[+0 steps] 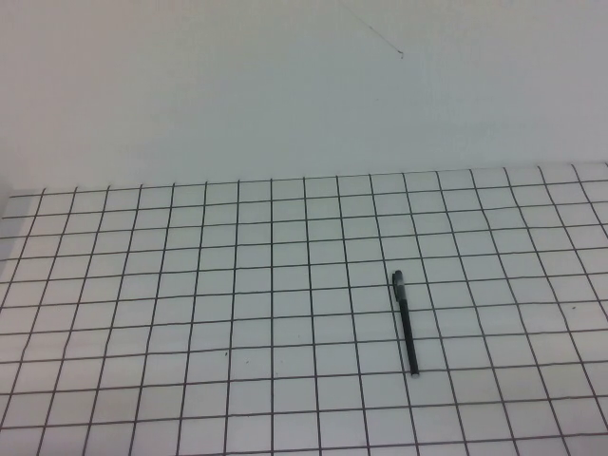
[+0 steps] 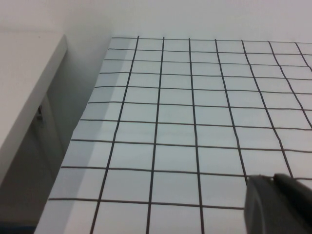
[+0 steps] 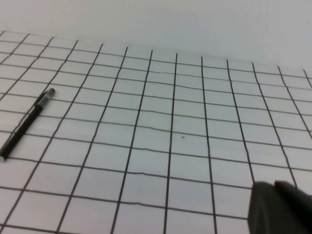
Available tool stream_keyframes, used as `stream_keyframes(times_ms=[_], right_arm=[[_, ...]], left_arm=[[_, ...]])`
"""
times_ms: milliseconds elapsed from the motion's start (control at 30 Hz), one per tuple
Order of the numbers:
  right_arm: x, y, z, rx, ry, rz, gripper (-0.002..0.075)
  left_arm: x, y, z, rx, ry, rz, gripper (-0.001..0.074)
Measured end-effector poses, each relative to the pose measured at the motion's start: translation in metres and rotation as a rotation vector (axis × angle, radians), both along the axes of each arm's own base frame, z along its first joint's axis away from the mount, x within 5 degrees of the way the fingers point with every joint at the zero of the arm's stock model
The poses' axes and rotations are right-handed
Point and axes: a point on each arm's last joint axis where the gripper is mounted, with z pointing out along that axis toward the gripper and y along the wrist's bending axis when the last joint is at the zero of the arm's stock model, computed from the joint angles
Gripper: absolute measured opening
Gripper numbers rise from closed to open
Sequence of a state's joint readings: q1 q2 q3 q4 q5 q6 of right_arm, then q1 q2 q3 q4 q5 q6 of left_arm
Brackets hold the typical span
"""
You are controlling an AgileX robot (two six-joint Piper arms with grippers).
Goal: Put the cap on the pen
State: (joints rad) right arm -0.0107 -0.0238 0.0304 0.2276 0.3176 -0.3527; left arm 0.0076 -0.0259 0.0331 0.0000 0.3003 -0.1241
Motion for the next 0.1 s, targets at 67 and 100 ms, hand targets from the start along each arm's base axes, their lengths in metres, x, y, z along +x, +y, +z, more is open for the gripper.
stream_keyframes(times_ms=[67, 100], right_arm=[[0.0003, -0.0005, 0.0011, -0.007, -0.013, -0.004, -0.0003], [0.0003, -0.0006, 0.0004, -0.01, -0.011, -0.005, -0.0003]], left_arm=[[0.0, 0.0, 0.0, 0.0, 0.0, 0.0, 0.0], [0.0, 0.0, 0.0, 0.0, 0.0, 0.0, 0.0]])
